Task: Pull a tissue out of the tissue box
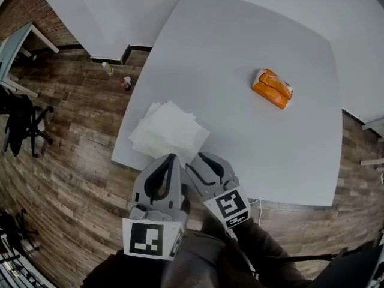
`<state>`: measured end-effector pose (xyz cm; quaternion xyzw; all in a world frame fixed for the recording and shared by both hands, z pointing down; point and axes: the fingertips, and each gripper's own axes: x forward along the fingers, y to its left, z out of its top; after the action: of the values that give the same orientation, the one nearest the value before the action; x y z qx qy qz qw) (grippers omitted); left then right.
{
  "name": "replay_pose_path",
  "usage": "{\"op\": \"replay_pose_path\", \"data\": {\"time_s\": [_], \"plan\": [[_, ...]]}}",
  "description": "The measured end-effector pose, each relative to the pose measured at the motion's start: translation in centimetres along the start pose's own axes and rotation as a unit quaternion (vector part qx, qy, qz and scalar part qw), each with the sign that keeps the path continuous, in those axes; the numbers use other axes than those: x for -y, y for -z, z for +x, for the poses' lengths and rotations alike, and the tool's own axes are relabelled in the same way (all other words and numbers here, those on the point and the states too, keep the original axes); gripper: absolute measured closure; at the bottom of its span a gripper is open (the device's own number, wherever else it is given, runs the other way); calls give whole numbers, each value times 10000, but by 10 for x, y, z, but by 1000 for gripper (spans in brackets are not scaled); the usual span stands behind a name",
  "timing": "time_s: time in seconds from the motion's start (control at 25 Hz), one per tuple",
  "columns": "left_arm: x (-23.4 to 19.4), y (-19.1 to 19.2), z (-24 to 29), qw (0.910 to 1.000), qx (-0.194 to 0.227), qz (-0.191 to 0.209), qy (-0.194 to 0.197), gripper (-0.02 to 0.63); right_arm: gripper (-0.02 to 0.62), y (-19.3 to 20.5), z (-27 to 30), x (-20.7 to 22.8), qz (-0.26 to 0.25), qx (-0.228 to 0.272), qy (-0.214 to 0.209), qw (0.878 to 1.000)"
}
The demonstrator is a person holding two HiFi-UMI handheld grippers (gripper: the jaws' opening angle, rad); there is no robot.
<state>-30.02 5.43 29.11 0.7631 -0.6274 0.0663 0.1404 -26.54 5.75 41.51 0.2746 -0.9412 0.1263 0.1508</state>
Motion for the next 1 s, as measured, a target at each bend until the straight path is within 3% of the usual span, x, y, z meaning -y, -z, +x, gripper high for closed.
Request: {"op": "replay_pose_path", "data": {"time_s": [0.36, 0.56, 0.64, 1.0], "plan": [[139, -44, -20, 9963, 770, 317, 218, 606, 454, -92, -194, 39, 682, 1365, 413, 9874], [217, -64, -27, 9910, 996, 514, 735, 606, 548, -128, -282, 52, 911, 2078, 678, 9716], [235, -68, -32, 9889, 1030, 596, 894, 606, 592, -137, -305, 54, 902, 2301, 854, 9652], [258, -81, -42, 9790, 1104, 923, 1444, 606, 594, -162, -324, 38, 658, 2609, 1030, 9576]]}}
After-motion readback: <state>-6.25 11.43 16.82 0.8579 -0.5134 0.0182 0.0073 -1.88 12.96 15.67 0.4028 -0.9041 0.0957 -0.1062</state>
